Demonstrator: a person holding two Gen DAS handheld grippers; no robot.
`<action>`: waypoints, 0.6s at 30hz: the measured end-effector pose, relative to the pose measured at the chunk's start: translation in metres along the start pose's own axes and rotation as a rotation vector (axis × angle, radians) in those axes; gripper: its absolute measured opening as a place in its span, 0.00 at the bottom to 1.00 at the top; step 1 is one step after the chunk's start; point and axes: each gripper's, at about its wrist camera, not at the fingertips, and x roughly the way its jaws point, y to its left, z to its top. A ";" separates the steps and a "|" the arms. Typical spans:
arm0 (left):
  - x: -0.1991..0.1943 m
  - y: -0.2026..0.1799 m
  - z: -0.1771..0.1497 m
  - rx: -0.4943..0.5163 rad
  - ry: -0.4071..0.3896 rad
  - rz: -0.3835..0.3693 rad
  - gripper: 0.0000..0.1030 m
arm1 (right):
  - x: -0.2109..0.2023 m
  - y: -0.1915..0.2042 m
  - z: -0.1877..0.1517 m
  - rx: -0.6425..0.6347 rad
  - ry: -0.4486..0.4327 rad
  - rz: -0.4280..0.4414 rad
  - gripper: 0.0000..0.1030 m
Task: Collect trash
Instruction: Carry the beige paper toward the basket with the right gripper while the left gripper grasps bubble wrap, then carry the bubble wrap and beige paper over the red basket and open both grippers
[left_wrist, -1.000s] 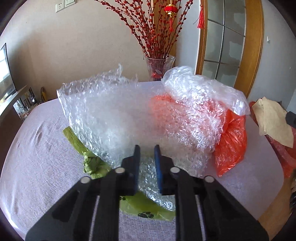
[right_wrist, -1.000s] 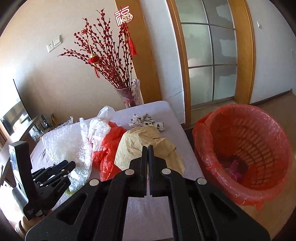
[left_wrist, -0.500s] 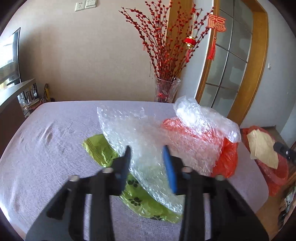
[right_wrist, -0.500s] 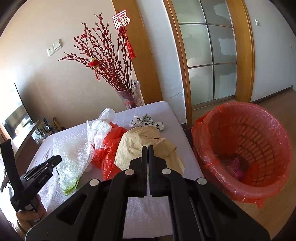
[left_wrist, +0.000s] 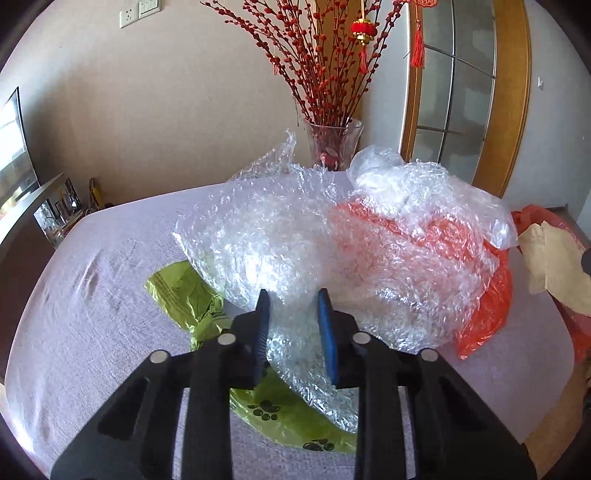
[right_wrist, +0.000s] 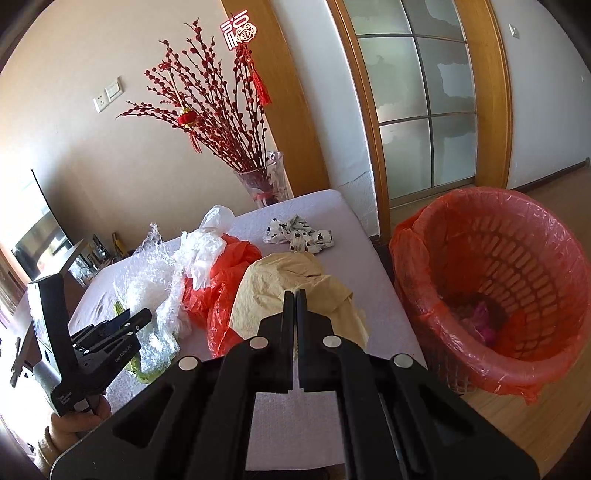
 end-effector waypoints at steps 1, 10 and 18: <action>-0.004 0.000 0.002 -0.005 -0.006 -0.007 0.21 | 0.000 0.000 0.000 0.000 -0.001 0.000 0.02; -0.039 0.019 0.015 -0.063 -0.081 -0.075 0.23 | -0.005 -0.001 0.002 0.008 -0.017 -0.003 0.02; -0.065 0.017 0.027 -0.053 -0.118 -0.136 0.22 | -0.012 -0.005 0.006 0.015 -0.036 -0.007 0.02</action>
